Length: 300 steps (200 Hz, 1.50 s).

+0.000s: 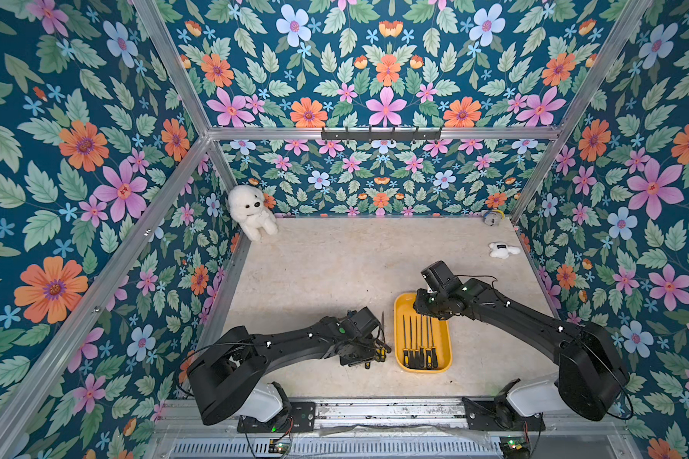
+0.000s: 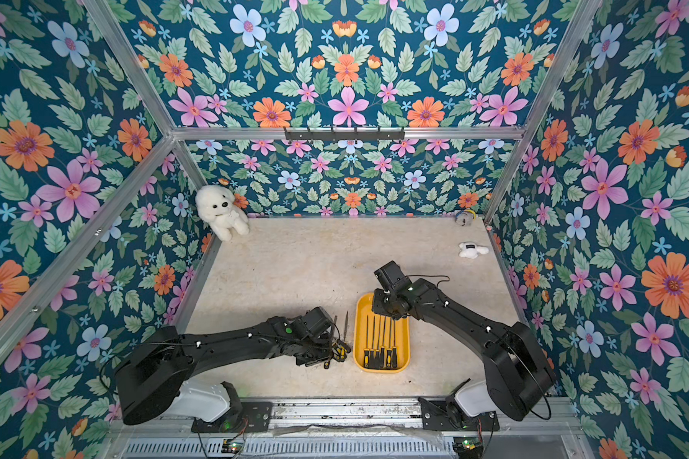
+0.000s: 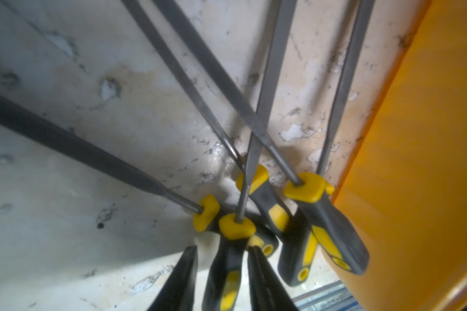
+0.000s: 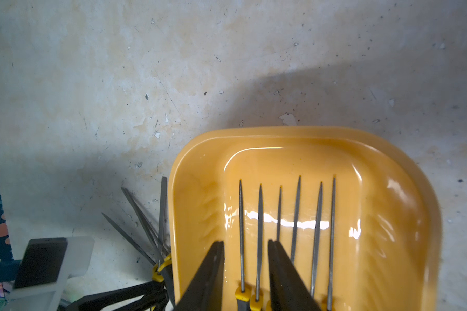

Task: Put the file tool into the storage box
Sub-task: Pick up the file tool from the center of the board, then place the file tool in the storage box.

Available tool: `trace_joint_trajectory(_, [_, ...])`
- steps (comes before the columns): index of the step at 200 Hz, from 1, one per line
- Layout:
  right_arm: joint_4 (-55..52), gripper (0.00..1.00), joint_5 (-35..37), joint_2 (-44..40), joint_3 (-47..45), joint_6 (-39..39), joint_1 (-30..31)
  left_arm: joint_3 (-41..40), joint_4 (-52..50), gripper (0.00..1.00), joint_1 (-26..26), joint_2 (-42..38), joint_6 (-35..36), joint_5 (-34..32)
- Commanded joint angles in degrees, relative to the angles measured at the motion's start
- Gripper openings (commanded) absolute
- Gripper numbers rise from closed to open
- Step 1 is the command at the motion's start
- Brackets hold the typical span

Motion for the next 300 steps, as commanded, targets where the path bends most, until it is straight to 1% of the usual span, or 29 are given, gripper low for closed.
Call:
trace_joint_trajectory(1, [0.00,0.33,0.06,-0.20,0.38,-0.08,0.04,0.66,-3.20,0.29,-0.08,0.21,1.76,-0.91])
trace_joint_trajectory(49, [0.74,0.32,-0.66,0.73,0.67,0.09,0.03,-0.51,-5.48,0.17,0.24,-1.96,2.43,-1.82])
trace_joint_trajectory(100, [1.78,0.32,-1.45,1.69,1.53,0.18,-0.02,-1.26,-9.28,0.15,1.61,-8.67,3.82,-3.24])
trace_joint_trajectory(133, [2.23,0.32,-2.47,2.66,2.39,0.18,-0.01,-2.00,-10.88,0.16,3.62,-12.86,5.87,-1.89])
trace_joint_trajectory(155, [2.24,0.32,-2.86,2.80,3.33,0.25,-0.02,-1.81,-12.95,0.15,5.75,-15.38,7.72,-1.60])
trace_joint_trajectory(186, [2.50,0.32,-3.55,2.91,4.32,0.31,-0.01,-1.08,-14.76,0.15,10.03,-19.27,11.16,0.95])
trace_joint_trajectory(215, [3.23,0.32,-5.24,3.06,4.96,0.35,-0.01,1.89,-19.79,0.15,14.51,-20.81,15.88,1.13])
trace_joint_trajectory(229, [4.70,0.32,-7.91,2.99,5.08,-0.18,-0.01,3.96,-20.49,0.13,16.02,-20.93,17.53,1.78])
trace_joint_trajectory(240, [6.80,0.32,-11.22,2.89,4.91,-0.43,-0.01,5.74,-18.11,0.12,16.17,-21.03,18.36,3.47])
trace_joint_trajectory(247, [8.65,0.33,-14.28,2.71,4.59,-0.43,0.00,6.16,-15.09,0.12,16.15,-21.22,18.31,5.92])
trace_joint_trajectory(275, [20.41,0.34,-25.20,1.64,2.01,3.54,0.03,3.68,2.08,0.12,15.68,-22.88,14.70,15.52])
trace_joint_trajectory(286, [24.73,0.35,-27.64,1.10,1.03,5.95,-0.01,2.35,6.49,0.11,15.49,-22.98,13.40,17.86])
trace_joint_trajectory(300, [29.44,0.37,-29.03,0.49,-0.07,8.36,-0.01,1.42,9.10,0.10,15.08,-22.60,12.93,19.66])
